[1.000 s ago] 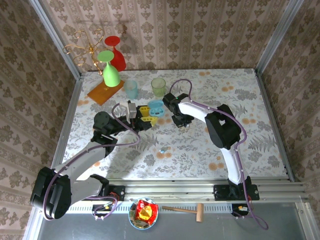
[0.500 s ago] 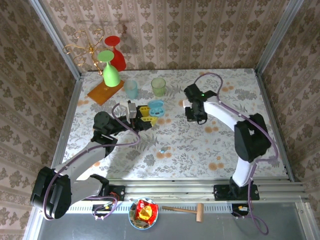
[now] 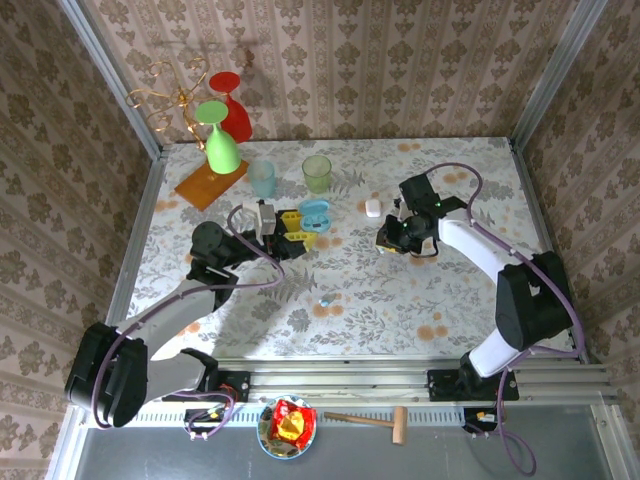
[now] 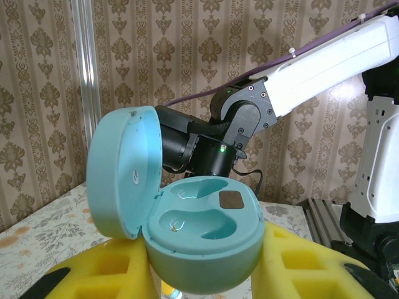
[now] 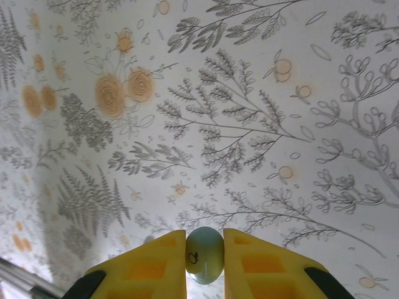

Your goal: Insert the wireless bluetooth earbuds into the charging case

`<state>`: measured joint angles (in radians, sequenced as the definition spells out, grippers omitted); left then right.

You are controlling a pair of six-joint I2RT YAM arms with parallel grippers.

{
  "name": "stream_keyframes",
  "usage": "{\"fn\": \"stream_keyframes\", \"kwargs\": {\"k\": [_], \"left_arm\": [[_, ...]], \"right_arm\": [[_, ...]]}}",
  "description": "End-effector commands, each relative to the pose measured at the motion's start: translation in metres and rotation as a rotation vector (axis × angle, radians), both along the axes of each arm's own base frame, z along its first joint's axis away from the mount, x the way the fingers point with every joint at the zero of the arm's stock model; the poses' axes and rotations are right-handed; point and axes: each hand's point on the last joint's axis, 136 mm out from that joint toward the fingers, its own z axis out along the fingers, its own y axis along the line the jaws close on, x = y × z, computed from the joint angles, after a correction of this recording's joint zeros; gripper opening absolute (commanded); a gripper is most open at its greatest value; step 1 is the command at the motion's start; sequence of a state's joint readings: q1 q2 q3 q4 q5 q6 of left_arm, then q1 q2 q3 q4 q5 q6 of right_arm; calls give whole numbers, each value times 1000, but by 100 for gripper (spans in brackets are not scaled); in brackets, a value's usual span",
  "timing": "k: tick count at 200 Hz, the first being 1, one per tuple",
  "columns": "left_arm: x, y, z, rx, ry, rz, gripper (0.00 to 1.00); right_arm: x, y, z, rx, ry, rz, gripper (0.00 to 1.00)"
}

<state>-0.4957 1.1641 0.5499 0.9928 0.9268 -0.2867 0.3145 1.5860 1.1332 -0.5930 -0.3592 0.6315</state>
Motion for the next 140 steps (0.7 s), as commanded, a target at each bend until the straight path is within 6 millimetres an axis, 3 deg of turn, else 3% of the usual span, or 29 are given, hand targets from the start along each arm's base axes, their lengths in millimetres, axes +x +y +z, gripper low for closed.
{"fn": "stream_keyframes", "kwargs": {"k": [1, 33, 83, 140], "left_arm": [[-3, 2, 6, -14, -41, -5, 28], [4, 2, -1, 3, -41, 26, 27], [22, -6, -15, 32, -40, 46, 27], [37, -13, -21, 7, -11, 16, 27]], "right_arm": [[-3, 7, 18, 92, -18, -16, 17], [-6, 1, 21, 98, -23, -40, 16], [-18, 7, 54, 167, -83, -24, 17], [-51, 38, 147, 290, -285, 144, 17]]}}
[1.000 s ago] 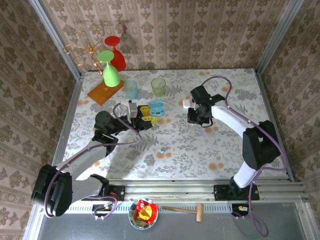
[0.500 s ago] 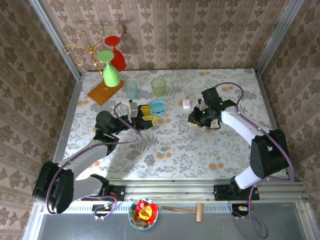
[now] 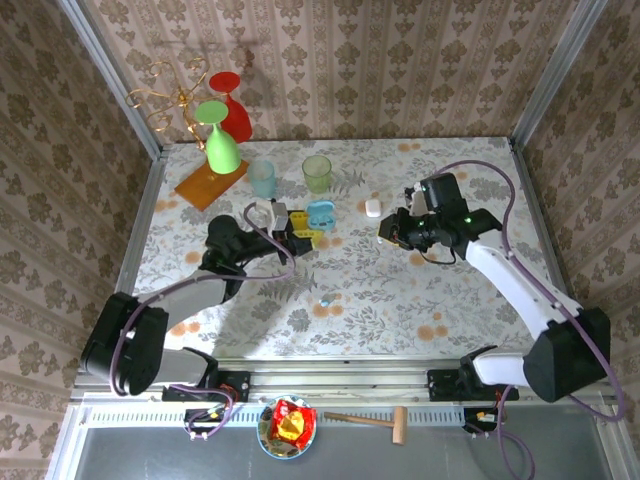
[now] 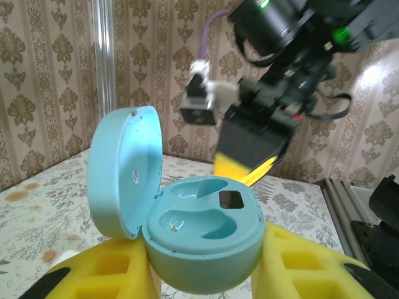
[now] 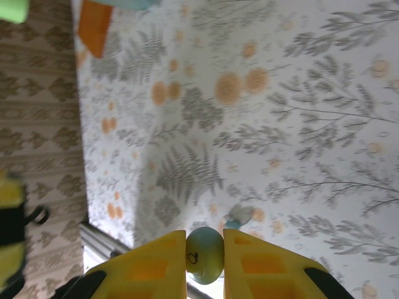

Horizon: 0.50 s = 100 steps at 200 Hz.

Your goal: Insert the wireless bluetooth earbuds into the charging case

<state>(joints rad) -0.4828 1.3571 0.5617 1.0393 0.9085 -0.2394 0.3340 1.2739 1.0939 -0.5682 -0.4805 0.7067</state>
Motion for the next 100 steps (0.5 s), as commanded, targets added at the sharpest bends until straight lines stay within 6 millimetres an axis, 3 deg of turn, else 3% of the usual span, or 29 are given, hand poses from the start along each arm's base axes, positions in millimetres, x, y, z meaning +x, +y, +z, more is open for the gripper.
{"fn": "stream_keyframes", "kwargs": {"k": [1, 46, 70, 100], "left_arm": [[1, -1, 27, -59, -85, -22, 27], [-2, -5, 22, -51, -87, -56, 26], [-7, -5, 23, -52, -94, -79, 26], [-18, -5, 29, -51, -100, -112, 25]], "right_arm": [[-20, 22, 47, 61, -94, 117, 17], [-39, 62, 101, 91, -247, 288, 17], [-43, 82, 115, 77, -316, 363, 17], [-41, 91, 122, 43, -352, 413, 17]]}}
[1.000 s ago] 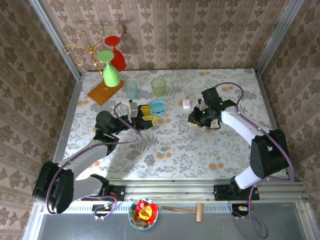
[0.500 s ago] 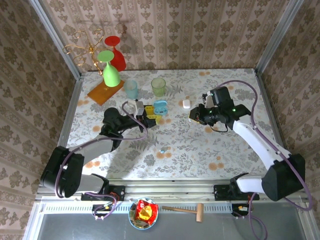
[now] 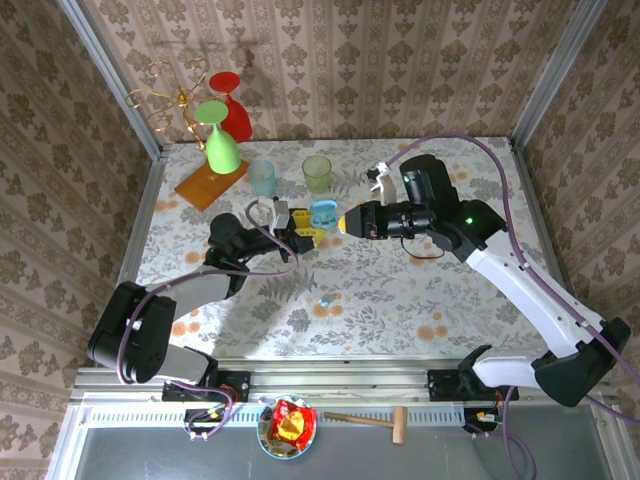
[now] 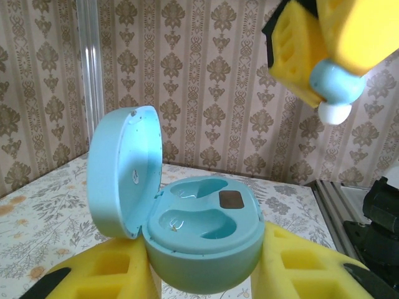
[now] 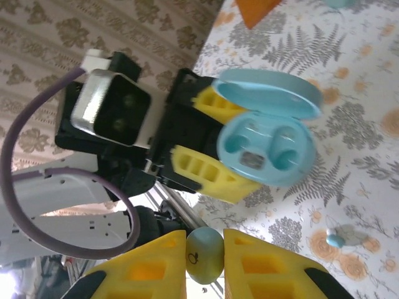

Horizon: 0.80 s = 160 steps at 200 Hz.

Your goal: Insert the wireless bluetooth earbuds into the charging case

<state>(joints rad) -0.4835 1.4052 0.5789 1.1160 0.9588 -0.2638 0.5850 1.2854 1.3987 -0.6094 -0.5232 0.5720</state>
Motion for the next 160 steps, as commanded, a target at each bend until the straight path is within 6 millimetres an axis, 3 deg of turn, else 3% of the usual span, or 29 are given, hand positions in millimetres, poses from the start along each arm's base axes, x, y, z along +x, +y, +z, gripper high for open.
{"fn": "stream_keyframes", "kwargs": {"k": [1, 111, 160], "left_arm": [[-15, 0, 26, -36, -79, -60, 25], [-33, 2, 43, -35, -107, -80, 25], [-35, 1, 41, -29, -108, -87, 26]], "right_arm": [[0, 5, 4, -42, -49, 46, 17], [9, 14, -5, -82, -58, 81, 17], [11, 20, 6, -20, -86, 86, 16]]}}
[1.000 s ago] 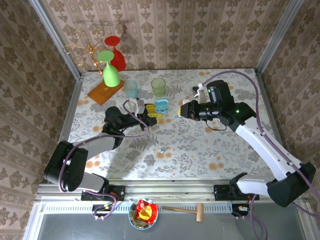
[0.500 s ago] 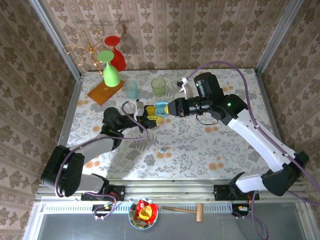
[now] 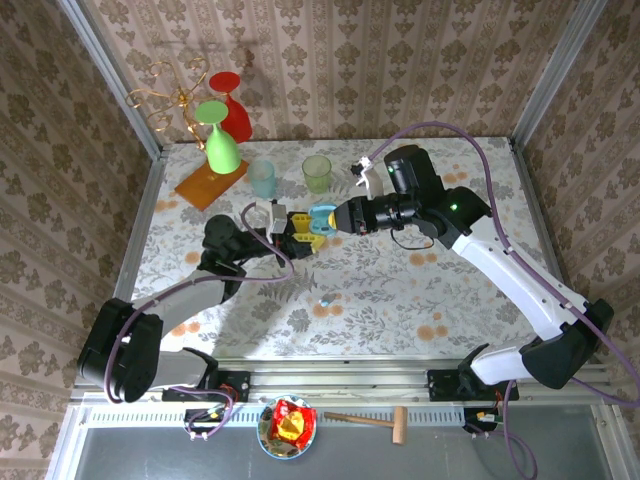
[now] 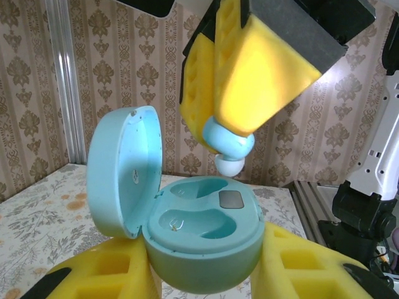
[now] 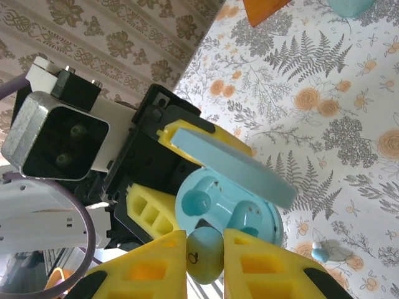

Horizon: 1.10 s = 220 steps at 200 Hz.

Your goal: Insert the wireless bluetooth earbuds into the charging case

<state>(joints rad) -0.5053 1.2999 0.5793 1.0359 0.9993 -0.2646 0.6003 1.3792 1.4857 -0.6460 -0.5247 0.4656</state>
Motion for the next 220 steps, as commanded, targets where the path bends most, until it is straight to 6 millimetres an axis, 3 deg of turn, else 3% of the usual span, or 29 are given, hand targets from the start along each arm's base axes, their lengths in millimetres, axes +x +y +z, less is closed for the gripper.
{"fn": "stream_keyframes", "kwargs": {"k": [1, 81, 87, 117, 149, 220], "left_arm": [[-9, 0, 21, -27, -82, -26, 26], [-9, 3, 28, -33, -100, -2, 26], [-9, 3, 29, -33, -99, -3, 26], [-10, 3, 31, -37, -106, -5, 26], [-10, 3, 31, -36, -106, -6, 26], [-10, 3, 28, -32, -101, -2, 26]], "right_arm": [[-1, 5, 10, 38, -35, 19, 16], [0, -1, -20, -46, 8, 6, 16], [4, 2, -32, -65, 35, 5, 16], [6, 3, -37, -69, 49, 5, 17], [6, 1, -32, -76, 48, -13, 32], [2, -14, 1, -52, -43, -67, 48]]}}
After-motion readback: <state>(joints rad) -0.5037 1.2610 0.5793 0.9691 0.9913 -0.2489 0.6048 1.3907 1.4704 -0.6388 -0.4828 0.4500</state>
